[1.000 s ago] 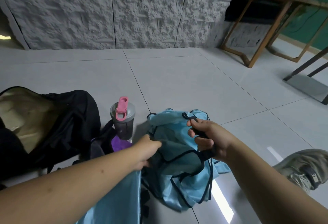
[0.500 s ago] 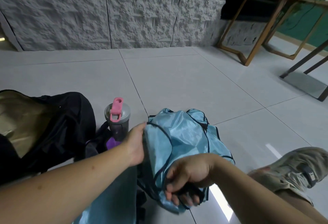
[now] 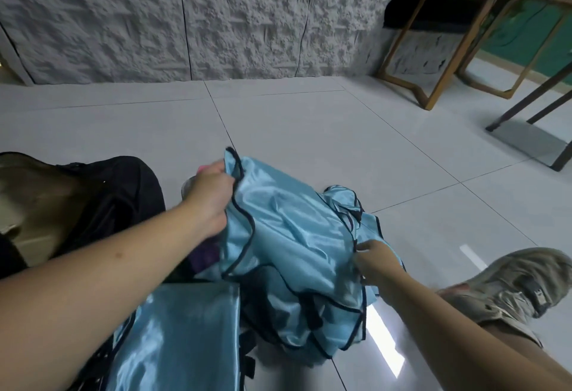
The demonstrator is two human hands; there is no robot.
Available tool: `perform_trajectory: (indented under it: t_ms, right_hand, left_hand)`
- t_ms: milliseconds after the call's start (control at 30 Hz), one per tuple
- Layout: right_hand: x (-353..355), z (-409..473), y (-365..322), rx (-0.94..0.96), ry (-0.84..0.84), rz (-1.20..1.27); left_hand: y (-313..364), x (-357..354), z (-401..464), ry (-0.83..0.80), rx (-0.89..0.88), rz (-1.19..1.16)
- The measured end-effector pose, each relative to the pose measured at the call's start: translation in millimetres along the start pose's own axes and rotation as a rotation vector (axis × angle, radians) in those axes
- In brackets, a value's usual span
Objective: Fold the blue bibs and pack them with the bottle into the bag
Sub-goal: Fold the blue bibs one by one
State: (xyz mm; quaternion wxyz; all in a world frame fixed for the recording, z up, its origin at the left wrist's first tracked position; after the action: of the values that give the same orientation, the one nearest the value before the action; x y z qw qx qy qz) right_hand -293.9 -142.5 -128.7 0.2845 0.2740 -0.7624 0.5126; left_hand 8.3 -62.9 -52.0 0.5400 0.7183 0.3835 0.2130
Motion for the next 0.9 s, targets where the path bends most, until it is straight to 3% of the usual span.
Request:
perform_trajectory:
  t_ms: [200,367,500,667,800,900]
  right_hand:
    - [-14.2,-10.4,48.3,-0.065,-0.249,-0.276]
    - [-18.8,-16.6,56.5,0.002,-0.356,-0.429]
    - [-0.4,-23.9,31.1,-0.052,-0.529,-0.116]
    - [35.1,-37.4,-43.8,-0.036,-0.576,0.263]
    - [45.2,-54.4,-99.4,0.079,-0.592,0.488]
    - [48.7,-70.2,-130.8,0.172,-0.613,0.594]
  left_hand:
    - [59.7,2.4,9.9,0.091,-0.143,-0.073]
    - [57.1,8.4,15.3,0.064,-0.191,0.104]
    - [37.2,7.9,13.4,0.071,-0.273,0.345]
    - [21.9,3.9,-9.4,0.098,-0.386,0.467]
    - [-9.2,-10.5,-52.6,-0.294,-0.121,0.410]
    - [-30.4,-14.8,-72.6,-0.424,0.013,0.535]
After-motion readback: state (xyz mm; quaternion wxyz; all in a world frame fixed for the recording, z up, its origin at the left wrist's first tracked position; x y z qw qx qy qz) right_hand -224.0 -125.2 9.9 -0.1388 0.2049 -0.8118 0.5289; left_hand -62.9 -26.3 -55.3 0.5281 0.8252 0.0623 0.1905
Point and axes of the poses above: each hand's wrist, its own z-axis towards the middle knuckle, its own x-axis out of the back of the hand, y = z × x, the point moved 2 cm from there along z, towards the middle knuckle, and after that the axes turned 12 degrees about y, right-handed, at the moved point
